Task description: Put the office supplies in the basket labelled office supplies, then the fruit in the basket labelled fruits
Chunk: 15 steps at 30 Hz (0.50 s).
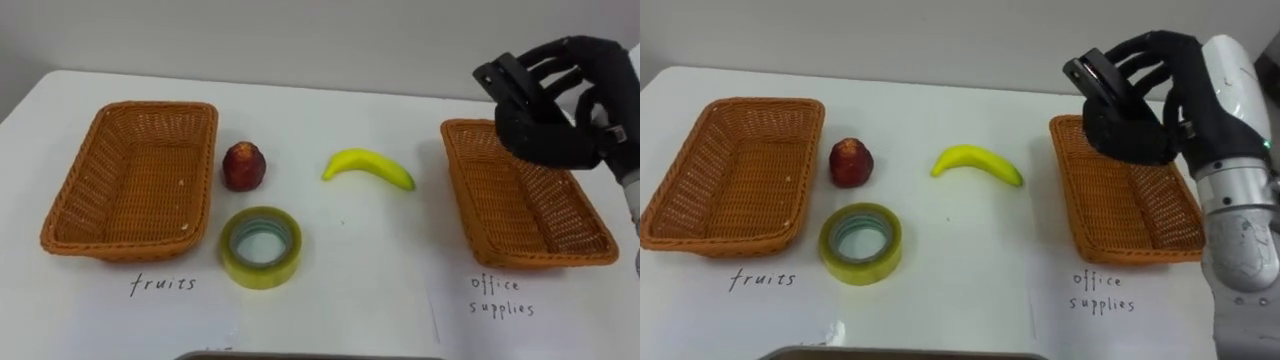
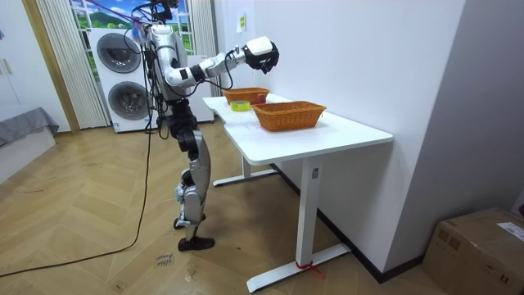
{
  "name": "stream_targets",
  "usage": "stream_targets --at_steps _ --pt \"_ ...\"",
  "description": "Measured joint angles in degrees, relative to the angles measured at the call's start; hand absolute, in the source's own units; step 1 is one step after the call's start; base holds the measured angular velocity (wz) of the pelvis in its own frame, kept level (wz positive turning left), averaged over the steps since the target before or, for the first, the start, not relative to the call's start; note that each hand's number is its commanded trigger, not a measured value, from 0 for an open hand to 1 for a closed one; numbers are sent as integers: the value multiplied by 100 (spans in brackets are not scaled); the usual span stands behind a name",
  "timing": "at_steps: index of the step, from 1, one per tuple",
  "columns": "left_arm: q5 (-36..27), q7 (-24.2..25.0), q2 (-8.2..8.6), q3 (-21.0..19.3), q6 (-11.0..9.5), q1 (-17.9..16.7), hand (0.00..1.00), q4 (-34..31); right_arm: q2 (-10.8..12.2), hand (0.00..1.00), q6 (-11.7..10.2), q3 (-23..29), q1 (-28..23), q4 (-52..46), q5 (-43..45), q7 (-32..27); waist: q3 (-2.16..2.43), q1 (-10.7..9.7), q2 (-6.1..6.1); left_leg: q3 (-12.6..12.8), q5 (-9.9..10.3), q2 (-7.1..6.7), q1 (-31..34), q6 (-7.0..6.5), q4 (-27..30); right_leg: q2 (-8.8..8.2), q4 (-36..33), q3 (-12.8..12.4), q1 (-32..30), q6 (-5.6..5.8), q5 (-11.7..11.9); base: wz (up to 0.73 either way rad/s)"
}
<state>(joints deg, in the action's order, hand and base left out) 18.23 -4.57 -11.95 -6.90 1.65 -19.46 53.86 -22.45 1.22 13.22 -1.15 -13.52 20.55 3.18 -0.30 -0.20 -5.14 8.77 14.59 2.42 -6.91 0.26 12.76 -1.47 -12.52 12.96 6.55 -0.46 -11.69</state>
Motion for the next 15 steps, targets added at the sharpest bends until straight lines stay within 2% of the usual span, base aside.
stream_targets --at_steps 8,15 --pt "-18 0 -1 -11 -1 -12 0 2 -2 100 -9 6 -2 171 -157 -7 -1 7 11 44 0 6 -7 0 -11 8 -2 -18 -36 1 1 -2" --pt "-19 0 0 -9 0 -12 0 3 -2 100 -9 4 -20 287 -158 -8 34 -5 104 46 0 8 27 0 -17 9 -5 -15 -73 1 2 0"
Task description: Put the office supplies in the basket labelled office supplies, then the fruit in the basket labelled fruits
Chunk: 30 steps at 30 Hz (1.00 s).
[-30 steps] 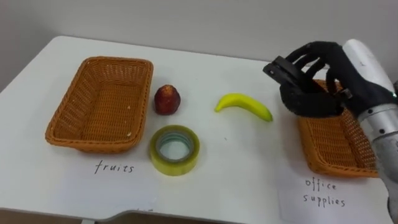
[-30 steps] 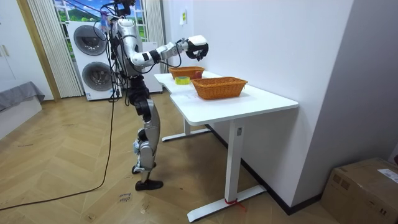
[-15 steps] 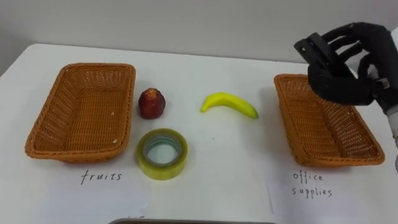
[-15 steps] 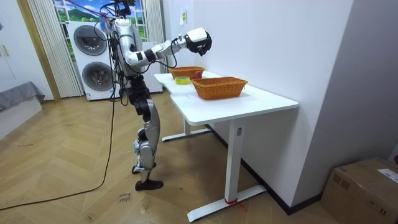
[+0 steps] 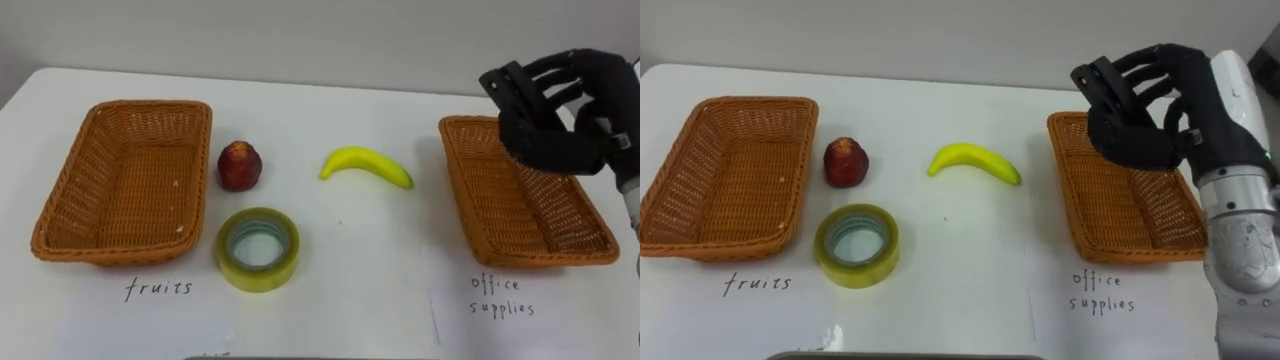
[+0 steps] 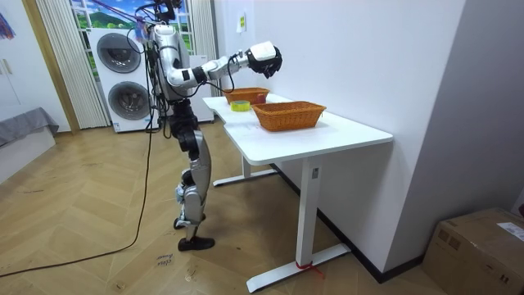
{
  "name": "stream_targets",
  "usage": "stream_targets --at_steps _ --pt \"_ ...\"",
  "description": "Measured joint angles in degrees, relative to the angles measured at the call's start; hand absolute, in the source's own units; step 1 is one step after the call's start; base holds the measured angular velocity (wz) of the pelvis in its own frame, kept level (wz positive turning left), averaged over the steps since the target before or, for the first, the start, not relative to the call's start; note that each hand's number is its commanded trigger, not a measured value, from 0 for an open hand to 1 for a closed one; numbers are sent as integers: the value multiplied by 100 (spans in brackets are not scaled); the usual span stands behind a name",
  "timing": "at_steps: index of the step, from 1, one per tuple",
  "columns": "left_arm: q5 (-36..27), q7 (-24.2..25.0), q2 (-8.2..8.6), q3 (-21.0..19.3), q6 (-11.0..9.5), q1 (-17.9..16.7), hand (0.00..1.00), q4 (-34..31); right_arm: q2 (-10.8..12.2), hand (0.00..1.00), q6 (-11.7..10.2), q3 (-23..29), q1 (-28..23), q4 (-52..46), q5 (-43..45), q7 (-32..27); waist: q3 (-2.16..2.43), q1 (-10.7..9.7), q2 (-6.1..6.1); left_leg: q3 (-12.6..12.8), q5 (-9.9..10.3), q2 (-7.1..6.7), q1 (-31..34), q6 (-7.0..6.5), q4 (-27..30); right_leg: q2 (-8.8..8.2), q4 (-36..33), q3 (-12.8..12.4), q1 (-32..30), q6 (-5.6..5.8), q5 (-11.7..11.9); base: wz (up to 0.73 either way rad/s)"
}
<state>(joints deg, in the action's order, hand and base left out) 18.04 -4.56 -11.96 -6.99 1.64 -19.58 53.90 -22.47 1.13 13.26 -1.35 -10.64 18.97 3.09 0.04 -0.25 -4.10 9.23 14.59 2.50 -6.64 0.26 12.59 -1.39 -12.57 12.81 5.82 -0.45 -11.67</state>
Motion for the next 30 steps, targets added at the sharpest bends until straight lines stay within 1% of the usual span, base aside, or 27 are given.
stream_targets --at_steps 2,4,8,13,14,18,20,25,26,27,28,29,30 --pt "2 0 0 -1 11 -6 0 0 0 100 4 -1 -5 61 0 1 -2 -5 38 0 0 -1 1 0 -3 -3 0 0 -3 0 0 0" --pt "2 -2 1 0 28 -16 0 0 0 100 5 -5 -24 162 -18 0 1 -9 44 0 0 5 -8 0 9 -3 0 0 15 0 0 0" --pt "0 -30 7 44 51 -5 0 11 1 100 2 -115 -89 792 60 -51 1 7 22 0 -1 -4 -41 0 21 -13 -8 -14 44 0 0 0" --pt "21 -29 1 19 53 9 0 -13 1 100 23 -133 -230 1003 284 -51 -5 39 22 -4 0 -6 -4 -1 16 -12 -17 -12 17 0 0 0" --pt "26 -26 1 19 51 -3 0 -39 1 100 22 -136 -238 1030 291 -50 -12 48 5 -3 0 -4 -5 -1 18 -11 -17 -11 18 0 0 0" --pt "24 -21 -9 20 50 -2 0 -38 1 100 16 -141 -238 1228 306 -42 -15 69 -42 -2 0 -3 0 -1 66 -5 -6 -12 16 0 0 0" --pt "25 -17 -29 20 50 5 0 -39 1 100 17 -174 -238 1382 348 -39 -43 78 -98 -2 0 -5 2 -1 64 -3 0 -11 -9 0 0 0" --pt "26 34 -37 20 50 6 0 -39 1 100 18 -291 -240 1447 376 29 -47 69 -114 -2 0 -5 29 -1 61 -1 0 -10 -15 0 0 0" --pt "28 38 -38 20 50 20 0 -47 1 64 18 -309 -240 1447 381 47 -47 70 -108 -2 0 -3 26 -1 58 0 0 -9 -20 0 0 0" --pt "30 41 -38 20 50 29 0 -52 1 51 18 -313 -240 1447 382 68 -46 71 -105 -2 0 -2 25 -1 58 1 0 -9 -23 0 0 0" --pt "31 49 -38 20 50 41 0 -57 1 11 18 -320 -240 1447 384 89 -46 71 -98 -2 0 -2 20 -1 58 1 0 -9 -24 0 0 0" --pt "31 53 -39 20 50 45 0 -58 1 0 18 -320 -240 1447 384 91 -44 70 -92 -2 0 -2 18 -1 57 1 0 -9 -24 0 0 0" --pt "31 54 -40 20 50 45 0 -58 1 0 18 -320 -240 1447 384 91 -44 69 -91 -2 0 -2 17 -1 57 1 -1 -9 -23 0 0 0"
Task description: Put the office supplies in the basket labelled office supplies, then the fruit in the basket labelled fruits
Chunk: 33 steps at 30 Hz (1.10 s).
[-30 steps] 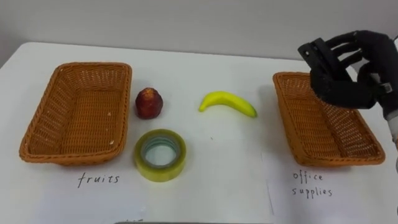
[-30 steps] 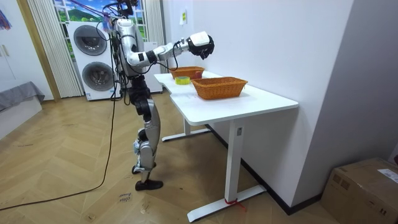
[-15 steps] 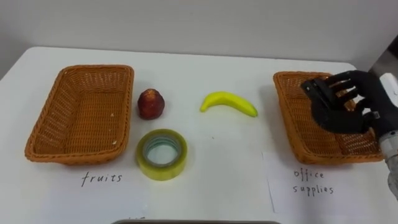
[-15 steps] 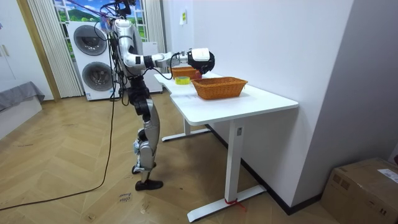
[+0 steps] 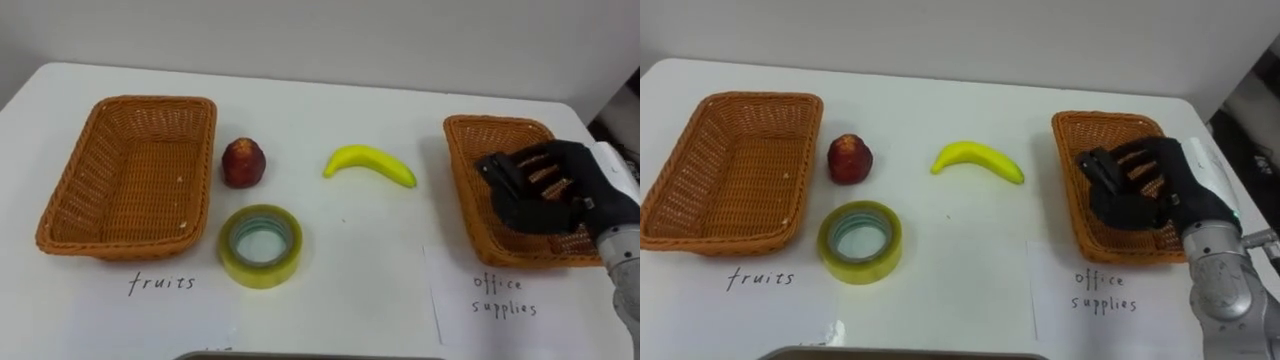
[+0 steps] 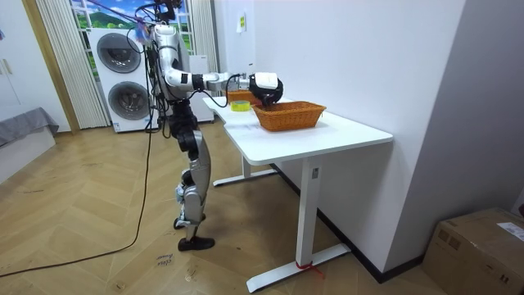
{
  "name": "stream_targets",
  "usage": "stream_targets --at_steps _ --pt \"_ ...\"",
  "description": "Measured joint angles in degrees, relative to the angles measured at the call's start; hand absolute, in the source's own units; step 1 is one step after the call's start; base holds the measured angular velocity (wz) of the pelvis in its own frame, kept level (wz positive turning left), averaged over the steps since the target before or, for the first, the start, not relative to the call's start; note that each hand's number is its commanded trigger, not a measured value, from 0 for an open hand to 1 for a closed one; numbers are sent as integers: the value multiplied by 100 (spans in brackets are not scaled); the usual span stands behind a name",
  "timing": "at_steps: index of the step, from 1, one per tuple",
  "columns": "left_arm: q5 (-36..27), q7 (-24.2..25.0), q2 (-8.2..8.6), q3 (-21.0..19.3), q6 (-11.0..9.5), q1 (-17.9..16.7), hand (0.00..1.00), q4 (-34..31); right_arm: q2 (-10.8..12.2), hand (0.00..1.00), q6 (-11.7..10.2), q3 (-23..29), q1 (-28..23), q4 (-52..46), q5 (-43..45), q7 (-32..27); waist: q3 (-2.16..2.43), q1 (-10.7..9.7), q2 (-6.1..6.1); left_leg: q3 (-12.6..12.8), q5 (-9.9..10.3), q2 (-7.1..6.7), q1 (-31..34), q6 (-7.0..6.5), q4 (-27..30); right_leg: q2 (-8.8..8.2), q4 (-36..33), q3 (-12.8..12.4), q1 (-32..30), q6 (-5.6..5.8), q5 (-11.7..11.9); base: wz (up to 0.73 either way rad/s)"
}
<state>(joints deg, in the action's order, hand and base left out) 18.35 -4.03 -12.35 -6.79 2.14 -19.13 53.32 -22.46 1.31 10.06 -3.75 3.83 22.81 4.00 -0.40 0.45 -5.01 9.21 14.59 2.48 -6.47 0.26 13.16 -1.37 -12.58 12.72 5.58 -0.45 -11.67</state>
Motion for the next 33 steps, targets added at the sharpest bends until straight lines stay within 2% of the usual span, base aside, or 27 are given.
stream_targets --at_steps 11,33 --pt "4 32 -1 -1 3 33 0 1 3 0 0 -10 0 -1 31 8 13 8 -18 -1 0 4 -15 0 0 -1 -11 3 35 -2 2 0" --pt "6 5 4 1 3 57 0 28 3 0 0 -11 1 -2 81 8 11 8 -3 -1 0 9 -14 0 -9 4 -10 4 34 -3 7 0"
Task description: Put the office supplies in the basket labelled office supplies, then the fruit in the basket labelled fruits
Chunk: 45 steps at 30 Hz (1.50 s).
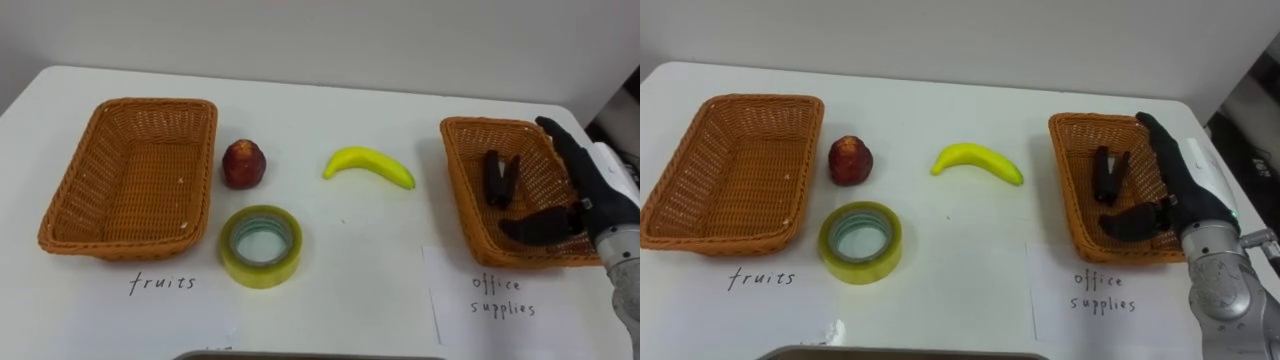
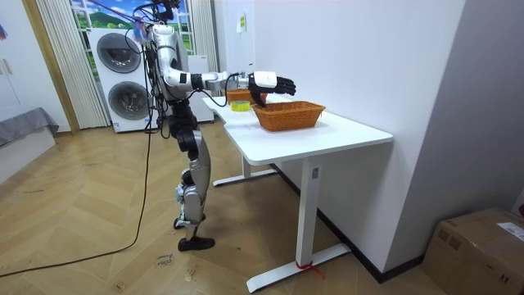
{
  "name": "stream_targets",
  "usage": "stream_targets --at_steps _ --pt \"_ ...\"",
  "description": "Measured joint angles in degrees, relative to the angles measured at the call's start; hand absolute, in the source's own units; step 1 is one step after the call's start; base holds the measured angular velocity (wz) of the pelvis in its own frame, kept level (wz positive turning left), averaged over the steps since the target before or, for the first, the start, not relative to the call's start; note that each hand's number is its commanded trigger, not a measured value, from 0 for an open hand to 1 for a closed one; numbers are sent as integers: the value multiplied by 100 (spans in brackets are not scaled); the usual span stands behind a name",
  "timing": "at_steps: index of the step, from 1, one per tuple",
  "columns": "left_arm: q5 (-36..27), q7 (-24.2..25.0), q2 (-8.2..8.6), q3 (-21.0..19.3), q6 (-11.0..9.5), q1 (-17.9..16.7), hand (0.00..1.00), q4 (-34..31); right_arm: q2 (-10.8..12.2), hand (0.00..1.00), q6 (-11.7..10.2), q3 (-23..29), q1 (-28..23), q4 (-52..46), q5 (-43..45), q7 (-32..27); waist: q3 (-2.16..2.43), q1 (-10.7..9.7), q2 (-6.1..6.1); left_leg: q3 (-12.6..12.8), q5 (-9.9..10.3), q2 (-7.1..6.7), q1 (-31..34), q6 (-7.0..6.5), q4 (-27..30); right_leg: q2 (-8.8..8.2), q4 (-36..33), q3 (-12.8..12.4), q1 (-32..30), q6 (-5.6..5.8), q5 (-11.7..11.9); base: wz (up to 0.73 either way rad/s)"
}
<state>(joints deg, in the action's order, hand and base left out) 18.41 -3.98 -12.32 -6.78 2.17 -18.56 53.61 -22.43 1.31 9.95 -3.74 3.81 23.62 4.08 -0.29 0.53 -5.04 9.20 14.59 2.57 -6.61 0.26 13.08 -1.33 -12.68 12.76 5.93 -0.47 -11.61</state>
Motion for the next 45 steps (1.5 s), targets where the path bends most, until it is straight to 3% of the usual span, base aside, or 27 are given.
stream_targets --at_steps 6,12,23,30,34,37,45 --pt "-12 -43 11 0 0 2 0 12 0 0 0 0 0 -6 131 -9 7 8 3 -1 0 -1 0 0 -13 0 0 0 -9 0 0 0" --pt "-20 -49 24 1 1 33 0 -22 -1 0 -5 1 15 -309 145 -18 53 7 72 -8 -1 -4 -3 0 -16 -17 -7 0 -11 0 0 0" --pt "-204 -38 16 -3 -10 101 0 44 -33 0 -4 31 208 -1119 -296 -23 12 -1 51 -5 0 -10 21 -1 -50 -18 4 15 -23 2 -1 0" --pt "-203 -52 16 -4 -16 94 0 43 -34 0 -110 31 384 -1361 -538 -125 18 7 11 -4 -1 -14 42 -2 -39 -14 4 15 -65 2 -1 0" --pt "-199 -58 19 -4 -15 82 0 37 -37 0 -116 15 419 -1366 -741 -148 22 116 -44 -5 -2 -8 -6 0 -40 -13 6 36 -1 3 -1 0" --pt "-197 -54 18 3 -16 118 0 38 -39 0 -116 -61 502 -1366 -786 -144 -21 197 -18 -4 -2 -5 -7 0 -45 -11 7 32 -4 3 -1 0" --pt "32 -23 30 25 1 153 0 41 -31 0 -116 -555 716 -1368 -767 -10 -10 436 -34 -155 -2 -20 54 0 -43 -24 13 172 4 3 0 8"
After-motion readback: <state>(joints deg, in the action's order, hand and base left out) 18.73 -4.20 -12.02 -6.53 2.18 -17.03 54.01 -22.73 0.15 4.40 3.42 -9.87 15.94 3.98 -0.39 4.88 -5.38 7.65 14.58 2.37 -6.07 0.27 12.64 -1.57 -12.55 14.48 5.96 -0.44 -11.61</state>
